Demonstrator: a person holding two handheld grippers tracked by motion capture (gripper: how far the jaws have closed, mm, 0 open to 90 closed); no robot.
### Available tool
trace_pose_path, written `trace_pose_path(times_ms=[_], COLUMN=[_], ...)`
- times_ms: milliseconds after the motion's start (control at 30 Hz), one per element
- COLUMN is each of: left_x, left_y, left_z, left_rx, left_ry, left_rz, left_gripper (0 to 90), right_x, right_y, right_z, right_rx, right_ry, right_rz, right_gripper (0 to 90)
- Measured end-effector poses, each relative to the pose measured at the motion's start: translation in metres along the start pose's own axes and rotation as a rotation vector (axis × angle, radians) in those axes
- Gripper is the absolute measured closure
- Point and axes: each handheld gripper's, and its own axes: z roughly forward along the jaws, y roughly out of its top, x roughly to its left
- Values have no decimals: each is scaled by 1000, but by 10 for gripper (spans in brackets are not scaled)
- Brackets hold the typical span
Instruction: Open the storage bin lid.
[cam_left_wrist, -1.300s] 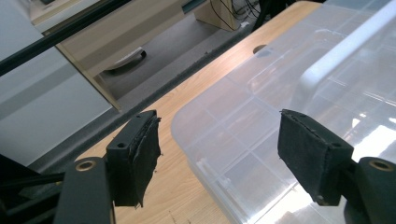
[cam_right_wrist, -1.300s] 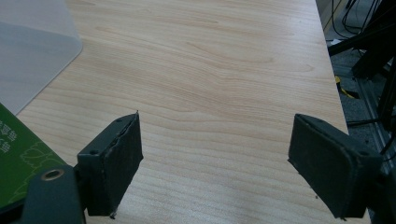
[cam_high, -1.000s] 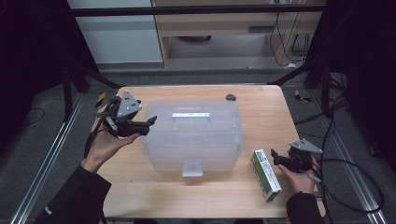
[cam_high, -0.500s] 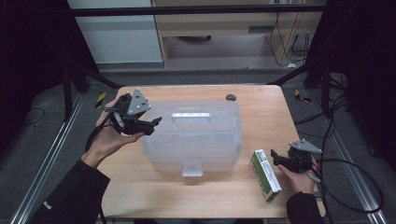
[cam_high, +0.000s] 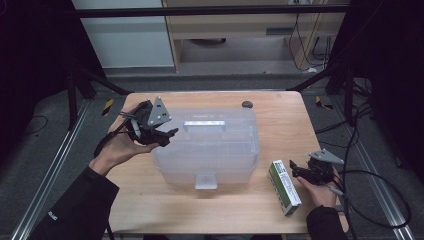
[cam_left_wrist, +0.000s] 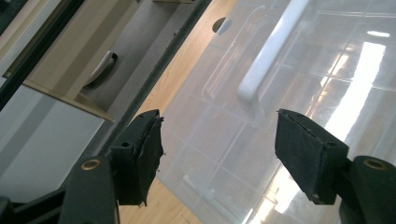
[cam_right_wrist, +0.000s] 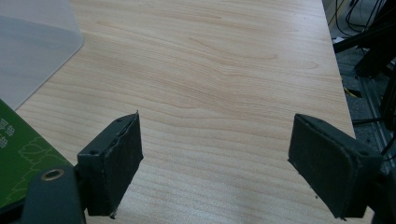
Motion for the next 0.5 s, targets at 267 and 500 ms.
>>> trace_pose_path(times_ms=[267,500], left_x=[-2,-3], left_y=[9,15], left_z=[0,4], left_rx=[3,47], left_ry=[-31,-57], left_rz=[44,93], left_gripper=[322,331], right_x=[0,0], right_y=[0,0], right_z=[0,1], right_rx=[4,9], right_ry=[3,5], right_rz=[-1,-3], right_gripper=[180,184])
